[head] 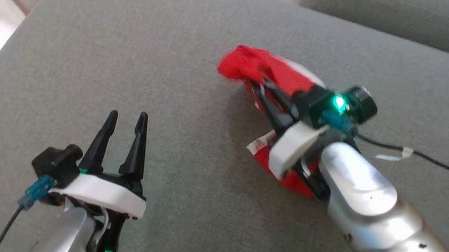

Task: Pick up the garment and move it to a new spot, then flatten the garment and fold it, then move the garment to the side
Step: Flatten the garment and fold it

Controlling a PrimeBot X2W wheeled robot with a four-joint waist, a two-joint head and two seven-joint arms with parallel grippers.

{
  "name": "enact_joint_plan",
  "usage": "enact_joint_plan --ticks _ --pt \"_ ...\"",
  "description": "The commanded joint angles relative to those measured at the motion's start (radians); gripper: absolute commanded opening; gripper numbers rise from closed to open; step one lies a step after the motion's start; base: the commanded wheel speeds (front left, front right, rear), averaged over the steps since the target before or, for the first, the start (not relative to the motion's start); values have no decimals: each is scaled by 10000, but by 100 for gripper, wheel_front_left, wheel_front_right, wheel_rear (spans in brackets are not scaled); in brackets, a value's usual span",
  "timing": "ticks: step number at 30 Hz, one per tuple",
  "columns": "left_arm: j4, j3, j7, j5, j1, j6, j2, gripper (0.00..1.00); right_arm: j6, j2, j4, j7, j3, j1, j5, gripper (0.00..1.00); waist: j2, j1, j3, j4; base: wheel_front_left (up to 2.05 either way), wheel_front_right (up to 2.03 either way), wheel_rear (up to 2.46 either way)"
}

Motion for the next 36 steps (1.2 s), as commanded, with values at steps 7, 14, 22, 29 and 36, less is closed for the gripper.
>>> enact_joint_plan --ticks 7,14,22,29,36 --pt "-222 550 -124 14 251 -57 140 100 -9 240 -2470 -218 -577 -695 1184 0 0 0 -1066 -549 0 0 0" --pt "-233 630 -124 2 549 -57 201 100 -9 -488 -4747 -197 -707 -997 2401 0 0 0 -1525 -602 0 0 0" --pt "-404 525 -124 41 656 -57 252 100 -9 -2164 -7042 850 -1438 -572 2688 0 0 0 -1442 -308 0 0 0" --pt "-501 429 -124 26 573 -57 264 100 -9 -3258 -8194 2247 -1857 -62 2891 0 0 0 -988 -92 0 0 0" --pt "-542 -330 -124 -122 -188 -57 189 100 -9 -4305 -6082 3303 -184 -1537 3074 0 0 0 76 611 0 0 0"
